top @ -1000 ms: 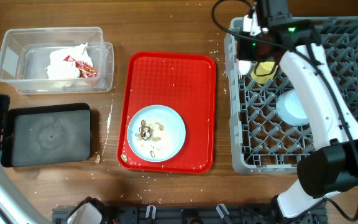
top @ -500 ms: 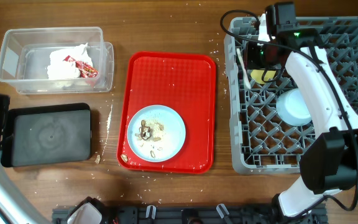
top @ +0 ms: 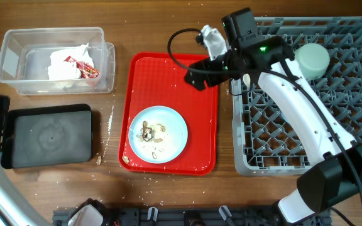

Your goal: Sort waste into correct bins and load items into the dishwasher rack

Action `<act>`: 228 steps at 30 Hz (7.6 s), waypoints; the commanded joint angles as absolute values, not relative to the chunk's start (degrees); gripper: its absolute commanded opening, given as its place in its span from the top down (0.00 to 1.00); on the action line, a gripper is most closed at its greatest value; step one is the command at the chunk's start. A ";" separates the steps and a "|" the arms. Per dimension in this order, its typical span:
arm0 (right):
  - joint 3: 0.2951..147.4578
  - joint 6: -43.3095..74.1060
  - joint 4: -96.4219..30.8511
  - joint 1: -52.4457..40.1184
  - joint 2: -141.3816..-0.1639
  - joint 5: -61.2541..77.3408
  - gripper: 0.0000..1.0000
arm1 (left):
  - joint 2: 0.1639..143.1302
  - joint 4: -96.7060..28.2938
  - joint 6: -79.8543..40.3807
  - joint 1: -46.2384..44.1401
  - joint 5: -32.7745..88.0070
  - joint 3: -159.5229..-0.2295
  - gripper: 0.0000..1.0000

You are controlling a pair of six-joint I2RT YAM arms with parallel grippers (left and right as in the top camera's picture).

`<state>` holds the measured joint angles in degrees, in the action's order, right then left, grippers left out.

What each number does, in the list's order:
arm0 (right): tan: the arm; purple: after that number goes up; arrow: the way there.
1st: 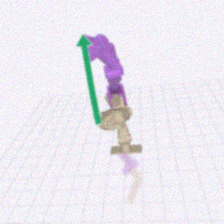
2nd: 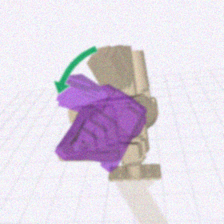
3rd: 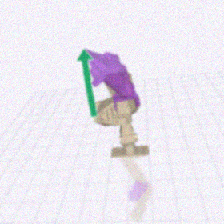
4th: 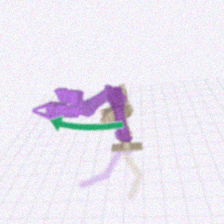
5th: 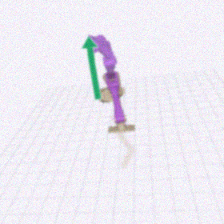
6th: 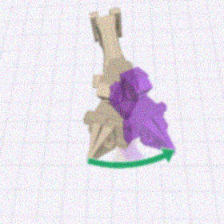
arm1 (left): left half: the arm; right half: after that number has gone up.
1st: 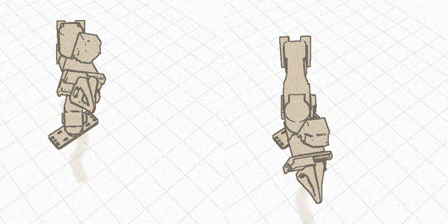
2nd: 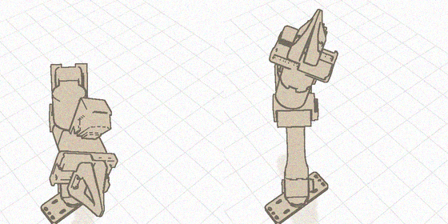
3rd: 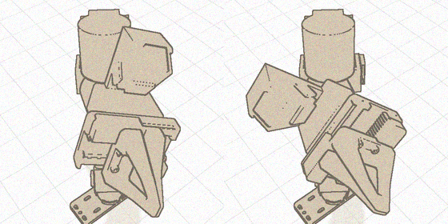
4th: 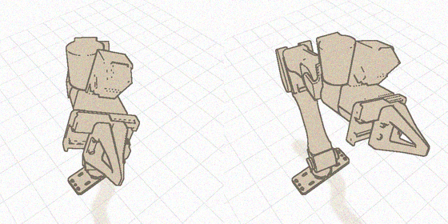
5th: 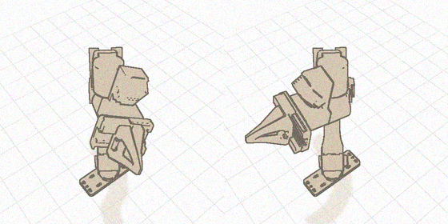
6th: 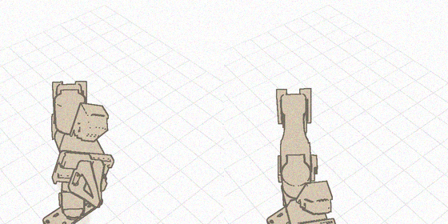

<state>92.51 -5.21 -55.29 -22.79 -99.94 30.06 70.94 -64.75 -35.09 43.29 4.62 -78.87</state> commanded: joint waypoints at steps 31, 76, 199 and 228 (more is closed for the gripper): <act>93.91 40.71 -0.86 2.79 -98.78 83.22 0.00 | 74.04 -67.16 -27.64 -8.08 27.81 -77.23 0.00; 93.30 40.69 -3.90 8.60 -99.13 73.28 0.00 | 116.57 -63.37 -58.72 -46.13 -17.63 -84.27 0.96; 93.30 40.69 -3.90 8.60 -99.13 73.28 0.00 | 96.03 -95.77 5.52 33.39 58.41 -87.29 0.96; 93.30 40.69 -3.88 8.60 -99.13 73.28 0.00 | 109.62 -59.16 -44.40 -34.35 7.84 -87.22 0.51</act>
<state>93.03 40.56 -4.03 8.47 -99.74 73.23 109.19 -58.41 -43.94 -34.61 9.13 -87.24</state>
